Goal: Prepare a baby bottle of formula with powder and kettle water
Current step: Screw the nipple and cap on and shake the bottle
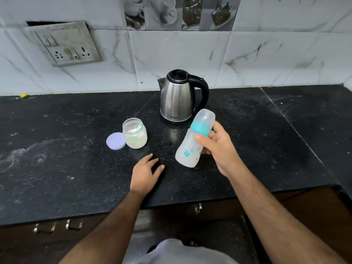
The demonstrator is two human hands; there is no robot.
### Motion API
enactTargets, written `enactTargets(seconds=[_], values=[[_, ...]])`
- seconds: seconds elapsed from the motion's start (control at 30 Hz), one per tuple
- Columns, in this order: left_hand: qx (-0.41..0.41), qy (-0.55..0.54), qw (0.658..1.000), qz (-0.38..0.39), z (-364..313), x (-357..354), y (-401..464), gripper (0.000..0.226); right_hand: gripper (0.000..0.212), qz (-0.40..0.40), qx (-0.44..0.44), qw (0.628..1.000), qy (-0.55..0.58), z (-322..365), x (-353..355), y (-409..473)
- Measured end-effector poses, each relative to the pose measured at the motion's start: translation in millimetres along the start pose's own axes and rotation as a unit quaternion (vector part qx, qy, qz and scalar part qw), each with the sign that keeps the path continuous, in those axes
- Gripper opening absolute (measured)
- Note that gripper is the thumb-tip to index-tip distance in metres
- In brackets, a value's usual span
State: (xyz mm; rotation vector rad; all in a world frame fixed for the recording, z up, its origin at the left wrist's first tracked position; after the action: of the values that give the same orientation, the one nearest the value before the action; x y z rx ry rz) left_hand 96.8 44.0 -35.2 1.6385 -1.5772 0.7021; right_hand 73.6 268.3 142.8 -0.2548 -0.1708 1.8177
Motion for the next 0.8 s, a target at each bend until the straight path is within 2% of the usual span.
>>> enactTargets(seconds=[0.1, 0.2, 0.3, 0.6, 0.8], values=[[0.043, -0.138, 0.988, -0.053, -16, 18, 10, 0.031, 0.031, 0.004, -0.015, 0.999, -0.028, -5, 6, 5], [0.057, -0.271, 0.958, -0.075, -41, 35, 27, 0.013, 0.037, 0.007, -0.018, 0.999, -0.038, -9, 11, 11], [0.034, -0.370, 0.925, -0.075, -70, 53, 42, 0.012, 0.044, 0.001, -0.019, 0.999, -0.041, -12, 11, 16], [-0.107, -0.416, 0.901, -0.050, -119, 91, 61, 0.024, 0.048, 0.008, 0.015, 0.998, -0.061, 6, 10, 26], [-0.129, -0.414, 0.900, -0.039, -111, 86, 68, 0.023, 0.052, -0.004, 0.021, 0.996, -0.091, 0, 11, 40]])
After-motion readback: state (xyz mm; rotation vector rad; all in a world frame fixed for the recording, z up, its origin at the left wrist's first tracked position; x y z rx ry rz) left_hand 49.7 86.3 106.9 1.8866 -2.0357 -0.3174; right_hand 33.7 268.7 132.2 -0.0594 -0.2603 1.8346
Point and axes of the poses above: each hand's wrist, its own y-axis towards the middle knuckle, its own x-axis out of the back of the hand, z = x × y, the point moved 4 cm from there along y, towards the middle knuckle, and after that the axes turned 13 degrees about -x, right-handed, at the moved point
